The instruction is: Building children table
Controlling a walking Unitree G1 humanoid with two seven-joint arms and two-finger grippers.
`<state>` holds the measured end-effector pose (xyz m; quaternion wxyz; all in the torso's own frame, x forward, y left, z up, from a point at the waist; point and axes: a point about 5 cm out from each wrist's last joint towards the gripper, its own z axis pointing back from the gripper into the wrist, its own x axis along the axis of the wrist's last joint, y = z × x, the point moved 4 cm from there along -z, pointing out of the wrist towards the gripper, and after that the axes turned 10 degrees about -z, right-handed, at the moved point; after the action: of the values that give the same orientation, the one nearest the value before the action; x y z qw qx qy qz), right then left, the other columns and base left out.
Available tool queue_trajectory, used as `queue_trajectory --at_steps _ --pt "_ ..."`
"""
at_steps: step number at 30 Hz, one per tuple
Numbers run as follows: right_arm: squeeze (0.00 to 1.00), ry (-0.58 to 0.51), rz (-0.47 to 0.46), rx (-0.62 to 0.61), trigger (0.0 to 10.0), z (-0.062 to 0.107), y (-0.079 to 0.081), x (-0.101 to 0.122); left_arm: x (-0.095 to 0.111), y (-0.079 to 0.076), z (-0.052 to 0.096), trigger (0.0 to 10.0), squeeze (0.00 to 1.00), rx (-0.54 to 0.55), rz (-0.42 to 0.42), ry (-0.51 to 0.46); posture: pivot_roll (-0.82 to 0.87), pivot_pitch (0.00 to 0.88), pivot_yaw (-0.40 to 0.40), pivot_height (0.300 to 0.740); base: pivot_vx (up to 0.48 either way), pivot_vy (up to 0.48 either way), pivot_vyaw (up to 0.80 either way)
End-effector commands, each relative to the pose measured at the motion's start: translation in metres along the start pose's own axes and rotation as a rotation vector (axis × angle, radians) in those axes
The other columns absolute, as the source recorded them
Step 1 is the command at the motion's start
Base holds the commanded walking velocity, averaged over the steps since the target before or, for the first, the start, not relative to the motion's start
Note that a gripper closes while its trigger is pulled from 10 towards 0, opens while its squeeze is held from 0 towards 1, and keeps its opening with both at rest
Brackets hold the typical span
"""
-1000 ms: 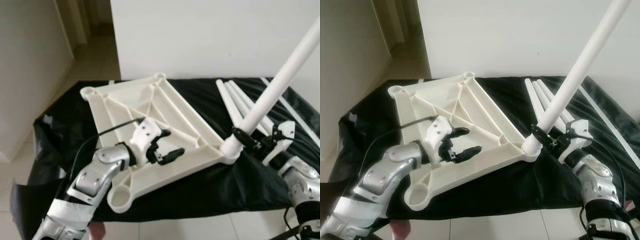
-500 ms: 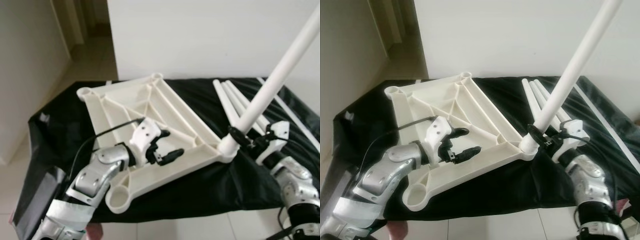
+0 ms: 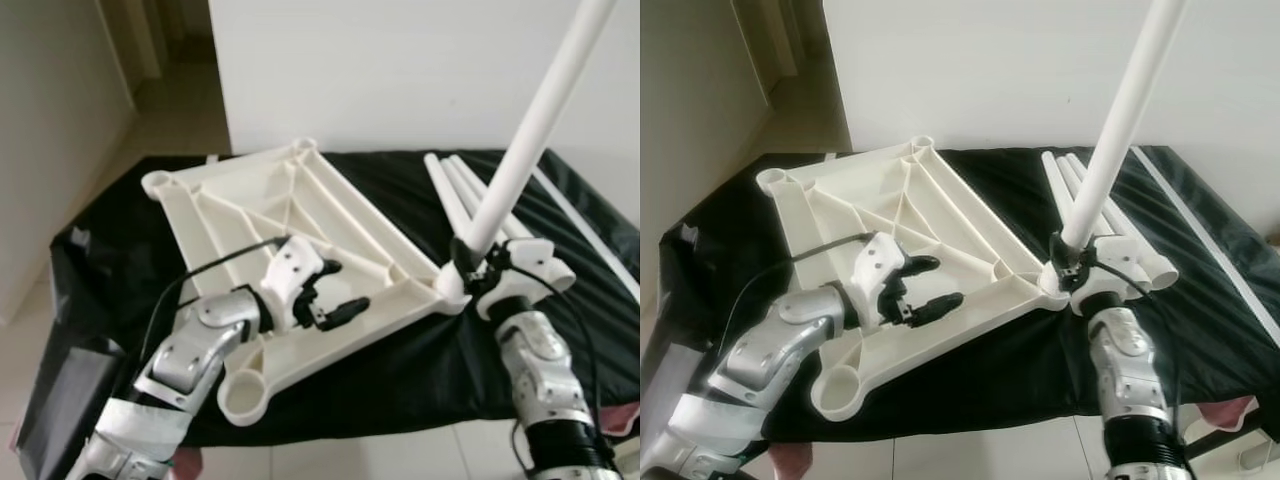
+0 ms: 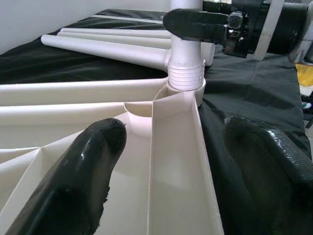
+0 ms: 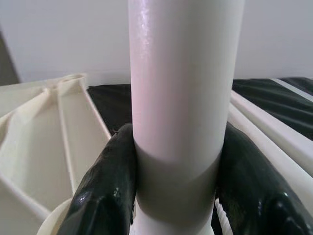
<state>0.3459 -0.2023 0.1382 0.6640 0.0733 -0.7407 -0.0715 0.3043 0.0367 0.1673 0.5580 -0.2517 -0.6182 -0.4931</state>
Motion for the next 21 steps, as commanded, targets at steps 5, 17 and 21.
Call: queue_trajectory --at_steps 5,17,21 --pt "0.0 0.191 -0.04 -0.143 10.0 0.026 0.002 -0.056 -0.002 -0.003 0.001 10.0 0.0 -0.016 -0.004 0.007 0.05 0.0 -0.008 0.74 0.0 0.0 0.0" --pt "0.0 -0.126 -0.007 -0.073 10.0 0.036 0.028 0.009 -0.008 -0.001 0.001 10.0 0.0 -0.019 -0.006 0.022 0.04 0.0 -0.008 0.74 0.0 0.0 0.0" --pt "0.0 -0.169 0.006 -0.066 10.0 0.033 0.03 0.028 -0.013 -0.001 0.001 10.0 0.0 -0.034 -0.024 0.047 0.04 0.0 -0.014 0.74 0.0 0.0 0.0"
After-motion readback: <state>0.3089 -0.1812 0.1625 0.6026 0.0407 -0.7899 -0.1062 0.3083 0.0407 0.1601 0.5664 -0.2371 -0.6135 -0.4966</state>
